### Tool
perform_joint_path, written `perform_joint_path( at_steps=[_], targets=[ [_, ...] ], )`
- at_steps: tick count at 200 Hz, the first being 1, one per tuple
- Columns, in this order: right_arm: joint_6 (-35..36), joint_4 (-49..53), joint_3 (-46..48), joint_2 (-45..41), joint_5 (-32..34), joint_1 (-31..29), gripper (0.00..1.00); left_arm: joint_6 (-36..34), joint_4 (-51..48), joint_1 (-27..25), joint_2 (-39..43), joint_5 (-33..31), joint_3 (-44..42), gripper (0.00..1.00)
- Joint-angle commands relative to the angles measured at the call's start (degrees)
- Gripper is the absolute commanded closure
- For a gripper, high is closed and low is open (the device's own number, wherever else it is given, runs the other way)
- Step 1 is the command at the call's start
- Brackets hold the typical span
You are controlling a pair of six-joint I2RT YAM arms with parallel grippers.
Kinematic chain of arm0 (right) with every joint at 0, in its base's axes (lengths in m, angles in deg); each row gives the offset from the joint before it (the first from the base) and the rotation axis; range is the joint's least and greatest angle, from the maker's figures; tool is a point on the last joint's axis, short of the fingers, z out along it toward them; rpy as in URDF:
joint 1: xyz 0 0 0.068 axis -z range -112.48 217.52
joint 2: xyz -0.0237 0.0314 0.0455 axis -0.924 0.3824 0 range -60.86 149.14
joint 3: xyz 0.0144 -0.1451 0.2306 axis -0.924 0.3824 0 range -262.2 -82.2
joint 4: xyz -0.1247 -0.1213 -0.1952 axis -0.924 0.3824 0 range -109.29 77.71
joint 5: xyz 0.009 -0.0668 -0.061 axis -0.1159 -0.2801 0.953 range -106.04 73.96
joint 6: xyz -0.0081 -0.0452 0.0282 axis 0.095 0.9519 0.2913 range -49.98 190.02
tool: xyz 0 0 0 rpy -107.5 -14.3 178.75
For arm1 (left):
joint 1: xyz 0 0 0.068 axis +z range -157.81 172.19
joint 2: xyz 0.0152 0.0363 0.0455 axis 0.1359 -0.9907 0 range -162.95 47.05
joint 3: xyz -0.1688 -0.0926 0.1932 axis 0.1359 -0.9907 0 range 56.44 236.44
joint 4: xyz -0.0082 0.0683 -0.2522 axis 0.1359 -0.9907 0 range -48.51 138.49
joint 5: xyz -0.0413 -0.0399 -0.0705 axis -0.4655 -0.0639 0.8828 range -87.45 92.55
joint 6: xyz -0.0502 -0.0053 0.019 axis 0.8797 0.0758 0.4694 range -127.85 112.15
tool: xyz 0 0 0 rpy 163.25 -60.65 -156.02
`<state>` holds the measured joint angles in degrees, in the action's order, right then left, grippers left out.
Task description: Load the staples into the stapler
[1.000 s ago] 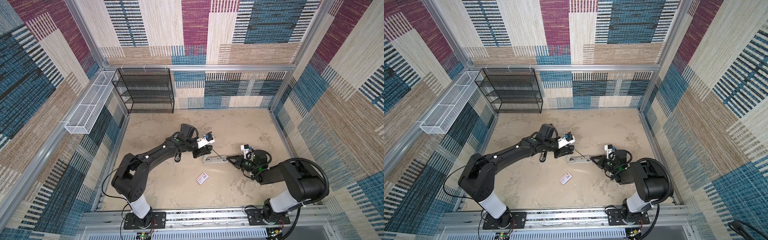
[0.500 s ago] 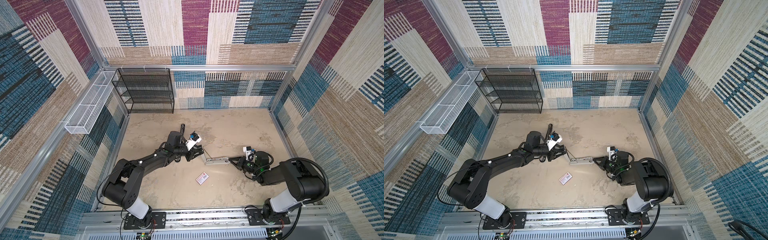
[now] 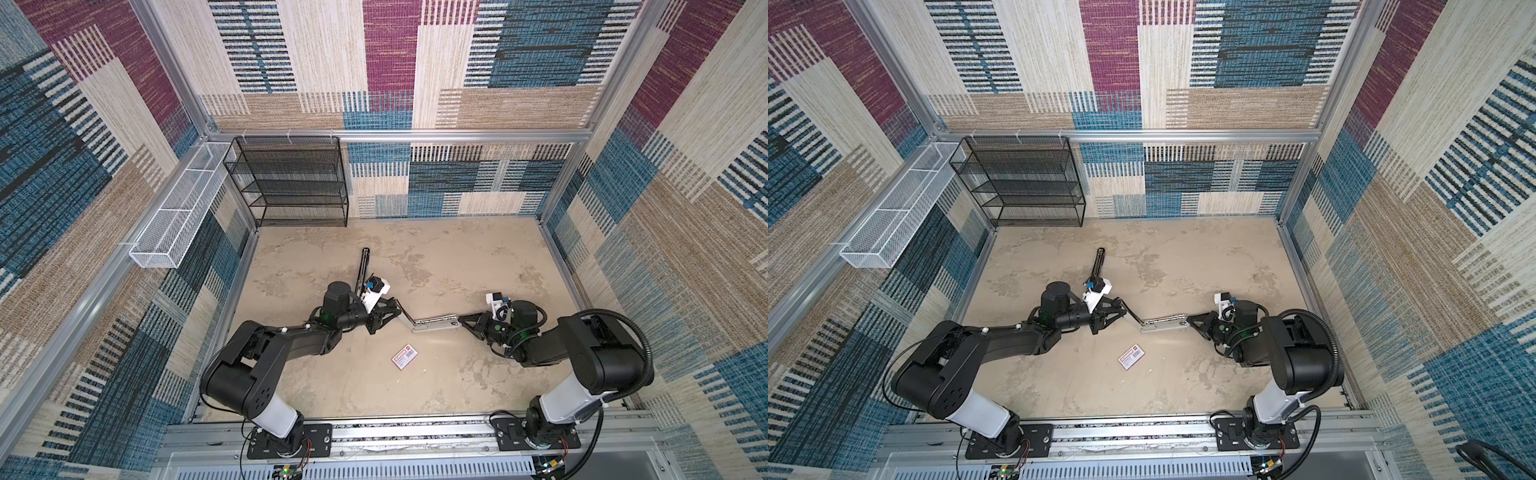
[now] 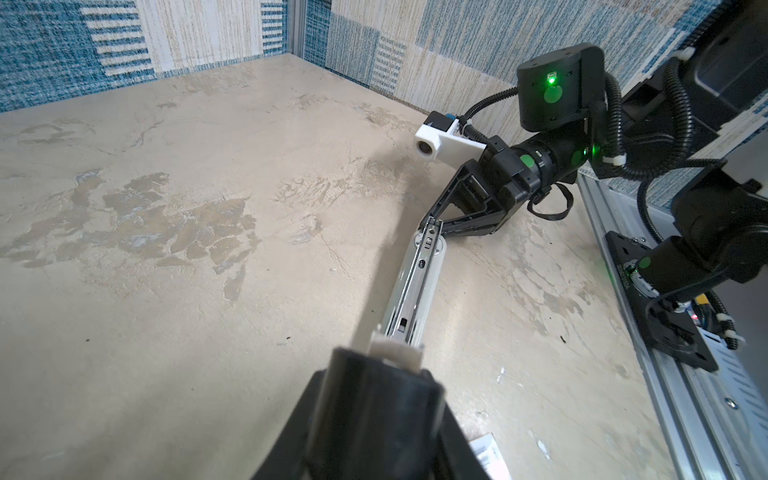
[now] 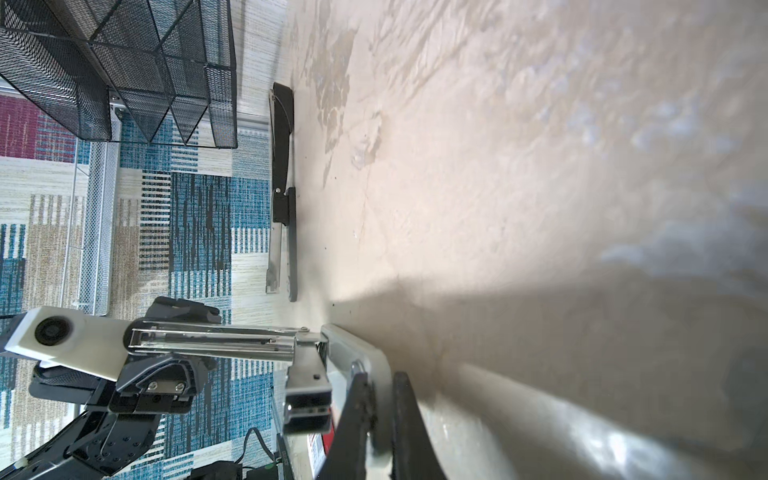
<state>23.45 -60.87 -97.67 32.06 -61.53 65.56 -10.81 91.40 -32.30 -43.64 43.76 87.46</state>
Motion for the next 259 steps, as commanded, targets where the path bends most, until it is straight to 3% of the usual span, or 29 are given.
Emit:
perform_joint_path(
  at_steps=[1, 35, 61, 113, 154, 188, 211, 226, 238, 249, 253, 259],
  targets=[
    [2.5, 7.3, -0.3, 0.2, 4.8, 0.5, 1.00, 1.0, 15.9, 1.3, -0.2, -14.3, -2.4, 1.00],
    [3.0, 8.6, -1.4, 0.4, 5.4, 0.5, 1.00, 2.4, 24.9, 1.4, -2.4, -14.3, -7.4, 1.00],
    [3.1, 9.0, -1.2, 0.5, 6.4, 0.6, 1.00, 2.4, 37.9, 1.4, -6.2, -14.9, -11.9, 1.00],
    [2.9, 9.7, -0.8, 0.0, 8.7, 0.6, 1.00, 1.8, 37.8, 1.4, -6.9, -15.7, -14.6, 1.00],
    [2.9, 11.6, -1.1, -2.0, 10.6, 0.6, 1.00, 1.7, 37.9, 1.4, -8.2, -18.2, -17.0, 0.90],
    [2.5, 11.4, -1.1, -2.2, 11.1, 0.6, 1.00, 2.8, 37.9, 1.4, -8.1, -20.3, -18.5, 0.67],
    [1.9, 10.9, -0.9, -2.5, 11.5, 0.7, 1.00, 3.3, 37.9, 1.3, -7.7, -21.1, -19.0, 0.60],
    [1.4, 10.8, -0.8, -3.2, 11.9, 0.7, 1.00, 4.2, 37.9, 1.3, -7.6, -21.8, -19.2, 0.51],
    [1.3, 10.8, -0.7, -3.6, 12.4, 0.7, 1.00, 4.9, 37.9, 1.3, -7.5, -22.3, -19.6, 0.14],
    [1.3, 11.1, -0.8, -4.2, 12.7, 0.7, 1.00, 5.1, 37.8, 1.3, -7.4, -22.1, -19.9, 0.11],
    [1.3, 11.2, -0.9, -4.3, 12.9, 0.8, 1.00, 5.2, 37.8, 1.3, -7.4, -22.1, -19.9, 0.03],
    [1.2, 11.4, -0.9, -4.6, 13.1, 0.8, 1.00, 5.5, 37.8, 1.3, -7.3, -22.2, -20.1, 0.01]
  ],
)
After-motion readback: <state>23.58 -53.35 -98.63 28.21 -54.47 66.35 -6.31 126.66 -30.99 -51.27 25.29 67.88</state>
